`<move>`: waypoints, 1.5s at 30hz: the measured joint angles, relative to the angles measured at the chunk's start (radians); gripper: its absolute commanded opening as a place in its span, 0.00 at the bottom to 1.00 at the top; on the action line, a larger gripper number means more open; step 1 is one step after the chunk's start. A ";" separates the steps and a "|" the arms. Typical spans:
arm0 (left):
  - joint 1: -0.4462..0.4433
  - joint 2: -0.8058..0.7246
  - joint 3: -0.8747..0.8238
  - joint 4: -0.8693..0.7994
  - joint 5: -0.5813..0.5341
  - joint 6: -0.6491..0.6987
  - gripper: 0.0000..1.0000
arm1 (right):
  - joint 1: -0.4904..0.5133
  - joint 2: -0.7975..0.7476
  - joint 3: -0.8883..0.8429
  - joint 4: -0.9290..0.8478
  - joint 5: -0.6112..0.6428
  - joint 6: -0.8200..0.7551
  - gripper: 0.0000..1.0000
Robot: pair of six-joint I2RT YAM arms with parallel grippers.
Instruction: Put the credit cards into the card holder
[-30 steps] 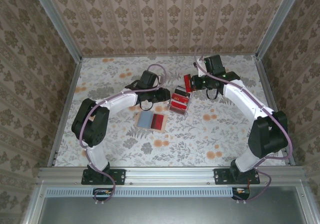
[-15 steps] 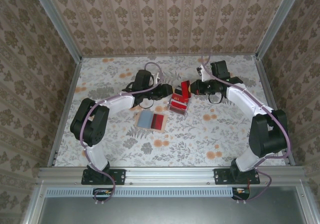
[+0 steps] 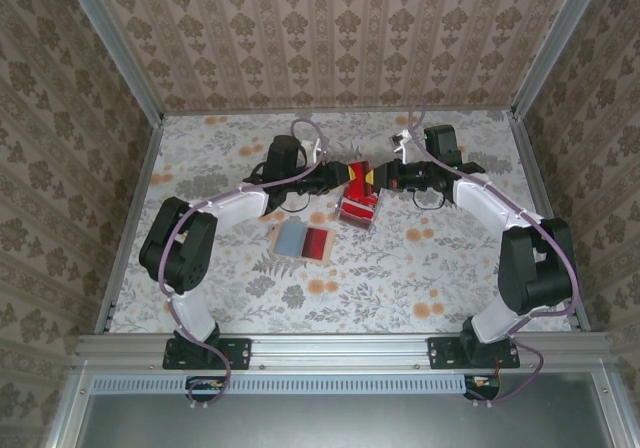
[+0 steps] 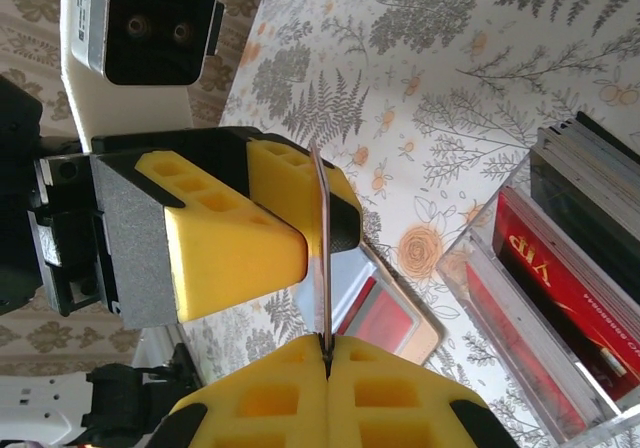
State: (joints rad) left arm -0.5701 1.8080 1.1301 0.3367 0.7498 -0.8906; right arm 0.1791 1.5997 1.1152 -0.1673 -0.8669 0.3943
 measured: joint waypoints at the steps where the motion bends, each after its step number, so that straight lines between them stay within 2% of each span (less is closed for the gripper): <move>1: -0.001 0.000 0.000 0.005 0.004 -0.002 0.36 | 0.000 0.000 -0.005 0.014 -0.008 0.008 0.05; 6: -0.005 -0.002 0.000 0.025 0.013 -0.022 0.21 | 0.000 0.000 -0.014 0.043 -0.019 0.033 0.05; 7: -0.005 -0.004 0.000 0.028 0.014 -0.026 0.11 | 0.000 0.000 -0.014 0.048 -0.019 0.036 0.05; 8: -0.003 -0.006 -0.001 0.034 0.016 -0.033 0.06 | -0.003 0.000 -0.014 0.051 -0.017 0.037 0.05; 11: 0.002 -0.029 -0.005 0.060 0.033 -0.045 0.01 | -0.013 0.003 -0.018 0.054 -0.008 0.050 0.05; 13: 0.002 -0.043 -0.005 0.062 0.037 -0.051 0.04 | -0.013 0.004 -0.018 0.068 -0.011 0.056 0.05; 14: 0.004 -0.046 -0.005 0.065 0.036 -0.053 0.14 | -0.013 0.004 -0.018 0.083 -0.014 0.062 0.05; 22: 0.019 -0.046 -0.010 0.072 0.039 -0.065 0.22 | -0.020 0.004 -0.058 0.192 -0.063 0.134 0.05; 29: 0.034 -0.046 -0.017 0.125 0.059 -0.107 0.25 | -0.052 0.004 -0.104 0.303 -0.111 0.218 0.04; 45: 0.043 -0.046 -0.018 0.230 0.104 -0.180 0.23 | -0.068 0.006 -0.146 0.521 -0.196 0.370 0.03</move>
State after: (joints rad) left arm -0.5274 1.7618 1.1126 0.5671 0.8536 -1.0706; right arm 0.1108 1.6054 0.9688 0.3534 -1.0630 0.7639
